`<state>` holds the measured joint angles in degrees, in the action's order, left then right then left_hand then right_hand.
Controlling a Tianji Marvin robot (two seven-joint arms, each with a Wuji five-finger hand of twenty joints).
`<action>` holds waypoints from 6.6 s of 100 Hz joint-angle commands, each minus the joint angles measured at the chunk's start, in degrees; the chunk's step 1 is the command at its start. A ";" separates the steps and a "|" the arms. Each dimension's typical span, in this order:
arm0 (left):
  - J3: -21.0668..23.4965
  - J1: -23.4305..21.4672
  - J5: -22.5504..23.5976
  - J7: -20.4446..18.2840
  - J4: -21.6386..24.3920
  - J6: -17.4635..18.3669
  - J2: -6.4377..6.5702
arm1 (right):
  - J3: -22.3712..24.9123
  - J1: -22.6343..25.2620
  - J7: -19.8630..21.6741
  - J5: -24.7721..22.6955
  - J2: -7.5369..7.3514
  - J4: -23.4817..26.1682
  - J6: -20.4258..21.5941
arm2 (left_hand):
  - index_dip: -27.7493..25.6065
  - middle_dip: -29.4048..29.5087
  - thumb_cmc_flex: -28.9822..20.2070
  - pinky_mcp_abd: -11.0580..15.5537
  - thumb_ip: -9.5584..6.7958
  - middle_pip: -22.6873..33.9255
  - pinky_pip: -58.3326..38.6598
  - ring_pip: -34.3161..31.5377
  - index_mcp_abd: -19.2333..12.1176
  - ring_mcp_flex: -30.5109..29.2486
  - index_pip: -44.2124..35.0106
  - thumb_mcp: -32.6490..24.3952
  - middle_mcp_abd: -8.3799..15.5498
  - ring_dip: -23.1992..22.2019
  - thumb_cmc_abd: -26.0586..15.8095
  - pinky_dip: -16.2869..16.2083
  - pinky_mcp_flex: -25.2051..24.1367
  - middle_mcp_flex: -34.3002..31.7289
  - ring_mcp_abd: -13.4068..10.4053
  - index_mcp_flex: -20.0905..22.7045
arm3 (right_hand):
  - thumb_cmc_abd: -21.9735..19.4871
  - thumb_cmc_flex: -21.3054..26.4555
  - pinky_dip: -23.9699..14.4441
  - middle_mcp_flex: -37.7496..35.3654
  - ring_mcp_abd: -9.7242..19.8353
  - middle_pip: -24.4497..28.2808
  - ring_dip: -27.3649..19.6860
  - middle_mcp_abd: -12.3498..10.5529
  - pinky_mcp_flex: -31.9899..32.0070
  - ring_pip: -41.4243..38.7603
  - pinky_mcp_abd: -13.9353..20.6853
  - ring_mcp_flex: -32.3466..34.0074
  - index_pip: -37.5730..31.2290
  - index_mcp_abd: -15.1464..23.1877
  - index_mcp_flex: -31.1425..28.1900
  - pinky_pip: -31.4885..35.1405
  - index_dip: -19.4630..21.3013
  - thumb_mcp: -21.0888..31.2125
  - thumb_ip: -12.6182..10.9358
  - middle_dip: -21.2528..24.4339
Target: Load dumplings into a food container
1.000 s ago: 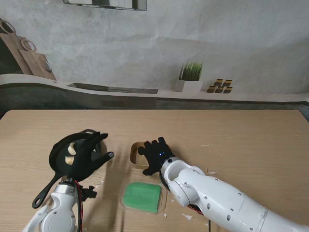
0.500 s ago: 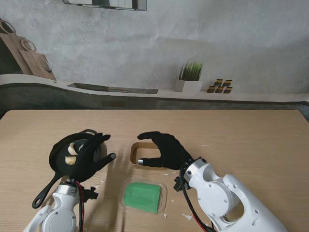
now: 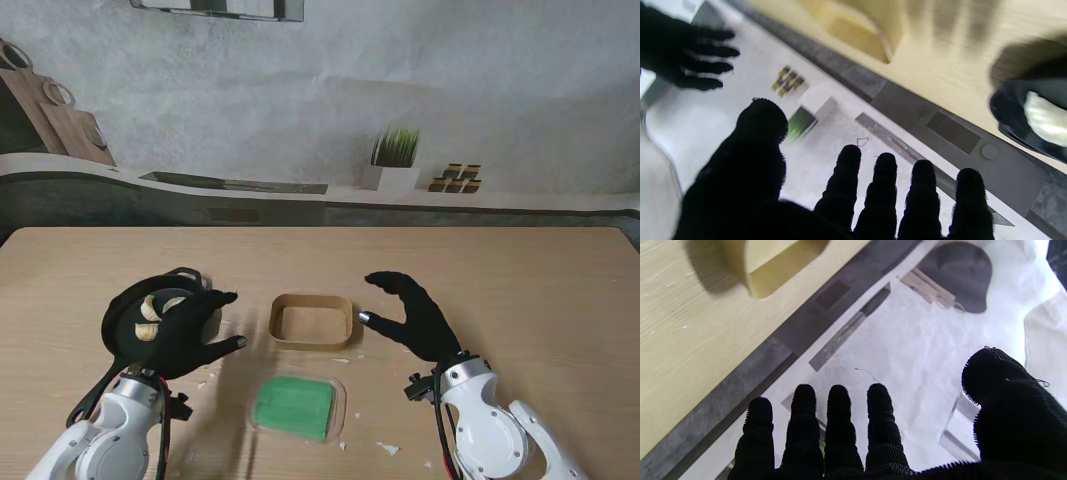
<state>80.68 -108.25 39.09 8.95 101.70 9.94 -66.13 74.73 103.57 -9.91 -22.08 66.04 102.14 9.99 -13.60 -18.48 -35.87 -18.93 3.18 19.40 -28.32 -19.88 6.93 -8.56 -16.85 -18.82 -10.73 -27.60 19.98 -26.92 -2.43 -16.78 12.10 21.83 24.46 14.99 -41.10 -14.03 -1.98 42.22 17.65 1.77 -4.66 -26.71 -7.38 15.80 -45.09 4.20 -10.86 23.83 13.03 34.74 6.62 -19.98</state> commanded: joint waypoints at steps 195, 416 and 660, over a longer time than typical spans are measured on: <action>-13.75 34.51 28.87 -7.32 -37.20 2.01 9.76 | 3.09 -0.61 -4.34 -1.10 1.03 -3.23 0.99 | -5.95 -6.89 -0.60 3.68 2.57 11.22 -20.70 -15.83 -3.55 -14.67 -13.35 -31.12 4.50 -6.64 19.71 2.41 -1.23 -9.68 -3.31 4.55 | 0.99 4.04 -4.13 -3.86 -0.86 1.99 2.02 1.02 -0.24 -3.06 0.28 1.13 0.87 1.88 -5.74 1.34 1.71 -2.85 -2.18 -1.25; -9.89 30.12 13.19 8.39 -26.44 4.64 3.50 | 2.88 -1.05 -8.10 -0.90 1.87 -4.39 1.73 | -12.12 -34.37 -14.19 -0.75 2.55 8.03 -28.23 -24.65 -6.79 -51.15 -42.89 -36.42 3.21 -20.93 27.55 -1.79 17.26 -47.81 -0.22 25.85 | -0.62 9.18 -5.19 -9.29 -2.00 1.52 3.05 1.68 -1.99 -5.04 -0.64 4.12 3.15 5.92 -13.54 1.89 2.23 -6.23 -2.61 -1.55; 7.66 10.42 32.07 -22.56 -4.44 -3.15 7.77 | 3.94 -0.13 -8.95 -1.17 1.98 -3.55 3.35 | -4.74 -8.11 1.94 0.64 0.46 9.25 -22.46 -13.27 2.53 -27.59 -10.13 -26.79 0.94 -7.33 18.19 1.28 5.03 -23.05 1.47 14.51 | -0.18 8.81 -5.34 -9.15 -2.08 1.68 3.18 1.83 -1.70 -5.25 -0.52 3.98 2.99 5.75 -13.11 1.76 2.63 -5.86 -2.61 -1.73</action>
<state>88.64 -97.84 70.73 -12.20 98.40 6.80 -58.43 78.90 102.99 -19.56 -23.21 67.63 98.04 13.12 -19.13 -27.35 -33.55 -16.77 3.20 28.54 -48.89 -32.54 7.73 -34.12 -27.77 -45.66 -7.91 -35.56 37.29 -24.78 2.34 -39.02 12.45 35.83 24.54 23.94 -44.92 -22.44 -4.03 44.23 19.70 3.23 -6.40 -31.41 -8.00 18.72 -42.34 8.43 -24.33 24.83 14.95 29.95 6.61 -21.21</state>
